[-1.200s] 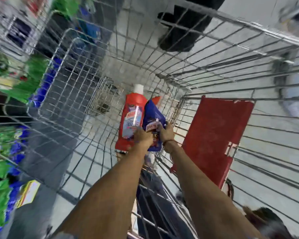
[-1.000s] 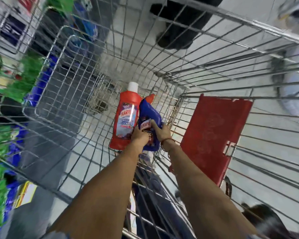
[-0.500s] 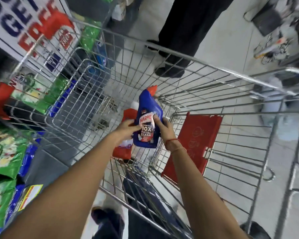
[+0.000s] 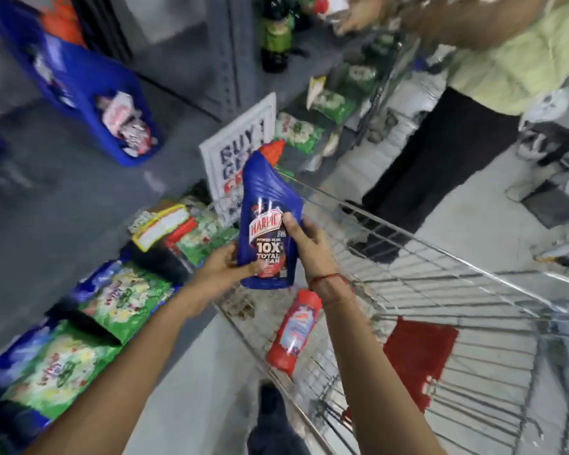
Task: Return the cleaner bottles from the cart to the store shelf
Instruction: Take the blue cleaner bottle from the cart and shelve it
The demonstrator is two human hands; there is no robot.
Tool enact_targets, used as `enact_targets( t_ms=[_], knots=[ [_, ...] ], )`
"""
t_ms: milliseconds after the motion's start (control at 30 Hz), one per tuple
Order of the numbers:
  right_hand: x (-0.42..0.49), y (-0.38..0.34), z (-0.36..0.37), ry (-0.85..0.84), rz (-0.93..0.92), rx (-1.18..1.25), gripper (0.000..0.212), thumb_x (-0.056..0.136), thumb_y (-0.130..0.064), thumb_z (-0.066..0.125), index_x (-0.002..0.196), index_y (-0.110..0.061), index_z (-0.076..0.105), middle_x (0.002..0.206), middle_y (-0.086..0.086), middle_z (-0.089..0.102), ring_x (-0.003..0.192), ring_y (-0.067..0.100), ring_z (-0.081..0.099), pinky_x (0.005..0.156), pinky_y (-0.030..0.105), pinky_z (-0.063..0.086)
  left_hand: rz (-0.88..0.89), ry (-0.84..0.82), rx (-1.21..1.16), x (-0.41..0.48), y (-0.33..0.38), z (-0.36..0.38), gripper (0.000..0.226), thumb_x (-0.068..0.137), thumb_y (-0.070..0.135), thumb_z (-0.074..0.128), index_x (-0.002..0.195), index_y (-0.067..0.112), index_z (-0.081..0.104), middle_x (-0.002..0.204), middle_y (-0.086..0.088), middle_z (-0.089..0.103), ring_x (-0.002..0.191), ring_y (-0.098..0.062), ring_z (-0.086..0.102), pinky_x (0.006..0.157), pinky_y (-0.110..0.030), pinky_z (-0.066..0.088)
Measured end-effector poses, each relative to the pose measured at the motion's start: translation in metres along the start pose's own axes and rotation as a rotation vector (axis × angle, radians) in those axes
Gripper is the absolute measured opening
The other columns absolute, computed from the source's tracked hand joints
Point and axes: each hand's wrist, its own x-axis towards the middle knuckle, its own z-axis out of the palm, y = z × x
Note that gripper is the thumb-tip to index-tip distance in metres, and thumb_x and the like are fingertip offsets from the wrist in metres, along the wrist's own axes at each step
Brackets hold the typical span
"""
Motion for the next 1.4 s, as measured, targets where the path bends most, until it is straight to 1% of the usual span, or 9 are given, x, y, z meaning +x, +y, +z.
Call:
enact_targets(
  t_ms=[100, 233, 367, 667, 833, 967, 1100, 1233, 1400],
  knots=[
    [0.009, -0.019, 0.051, -0.159, -0.087, -0.022, 0.016, 0.090, -0.007, 0.052, 0.085, -0.017, 0.064, 0.066, -0.014, 0.073, 0.064, -0.002, 0.065, 0.061, 0.013, 0.053, 0.068, 0.113, -0.026, -0.023, 0.015, -0.040, 0.034, 0.068, 0.002, 0.072, 0.099, 0.012, 0.063, 0.074, 0.021, 0.075, 0.072, 0.007, 0.067, 0.069, -0.011, 0.053],
    [0.025, -0.038, 0.118, -0.393, -0.194, -0.137, 0.015, 0.090, -0.005, 0.051, 0.103, -0.002, 0.059, 0.092, 0.001, 0.069, 0.075, -0.002, 0.065, 0.071, 0.015, 0.055, 0.141, 0.290, 0.010, -0.041, 0.035, -0.093, 0.042, 0.067, -0.002, 0.073, 0.106, -0.001, 0.058, 0.093, -0.003, 0.072, 0.073, 0.001, 0.069, 0.072, -0.013, 0.055],
    [0.049, -0.043, 0.179, -0.604, -0.272, -0.233, 0.023, 0.092, -0.006, 0.049, 0.114, -0.007, 0.052, 0.111, 0.007, 0.059, 0.088, -0.006, 0.060, 0.083, 0.015, 0.051, 0.161, 0.489, 0.016, -0.050, 0.040, -0.144, 0.045, 0.072, -0.006, 0.071, 0.112, -0.012, 0.052, 0.112, -0.024, 0.066, 0.098, -0.029, 0.064, 0.092, -0.046, 0.051],
    [0.088, -0.032, 0.272, -0.836, -0.316, -0.379, 0.039, 0.092, -0.010, 0.050, 0.129, -0.003, 0.041, 0.126, 0.008, 0.053, 0.117, 0.013, 0.049, 0.093, 0.009, 0.042, 0.190, 0.698, 0.093, -0.057, 0.043, -0.222, 0.078, 0.054, 0.028, 0.079, 0.121, -0.001, 0.051, 0.122, -0.022, 0.063, 0.113, -0.036, 0.060, 0.101, -0.053, 0.045],
    [0.087, -0.025, 0.292, -0.901, -0.295, -0.381, 0.040, 0.092, -0.009, 0.051, 0.130, -0.002, 0.039, 0.133, 0.017, 0.051, 0.119, 0.017, 0.049, 0.089, 0.006, 0.042, 0.167, 0.789, 0.148, -0.059, 0.029, -0.238, 0.060, 0.065, 0.013, 0.081, 0.118, 0.004, 0.053, 0.118, -0.014, 0.065, 0.109, -0.034, 0.062, 0.099, -0.053, 0.046],
    [0.082, -0.020, 0.294, -0.884, -0.268, -0.368, 0.042, 0.092, -0.010, 0.051, 0.131, -0.005, 0.037, 0.128, 0.011, 0.052, 0.112, 0.011, 0.050, 0.083, 0.005, 0.045, 0.151, 0.813, 0.221, -0.060, 0.022, -0.243, 0.056, 0.069, 0.017, 0.079, 0.118, 0.008, 0.054, 0.111, -0.005, 0.065, 0.105, -0.028, 0.064, 0.098, -0.049, 0.048],
    [0.076, -0.016, 0.288, -0.838, -0.226, -0.397, 0.048, 0.091, -0.009, 0.052, 0.135, -0.004, 0.033, 0.138, 0.020, 0.046, 0.125, 0.022, 0.047, 0.103, 0.032, 0.043, 0.114, 0.865, 0.313, -0.059, 0.020, -0.240, 0.057, 0.070, 0.022, 0.080, 0.118, 0.005, 0.055, 0.114, -0.013, 0.068, 0.100, -0.027, 0.065, 0.092, -0.042, 0.052],
    [0.061, -0.005, 0.245, -0.574, -0.274, -0.326, 0.044, 0.088, -0.018, 0.059, 0.129, -0.016, 0.045, 0.121, 0.007, 0.057, 0.113, 0.014, 0.055, 0.085, 0.009, 0.045, 0.115, 1.086, 0.161, -0.064, 0.010, -0.212, 0.053, 0.072, 0.016, 0.077, 0.117, 0.004, 0.053, 0.112, -0.012, 0.068, 0.096, -0.019, 0.064, 0.085, -0.026, 0.051],
    [0.043, 0.029, 0.132, -0.260, -0.203, -0.183, 0.027, 0.082, -0.011, 0.064, 0.106, -0.023, 0.059, 0.098, -0.002, 0.064, 0.087, -0.001, 0.063, 0.078, 0.015, 0.051, 0.358, 1.247, 0.160, -0.062, -0.009, -0.122, 0.026, 0.080, 0.018, 0.062, 0.105, 0.020, 0.054, 0.101, -0.011, 0.059, 0.078, -0.004, 0.058, 0.070, -0.015, 0.048]
  ],
)
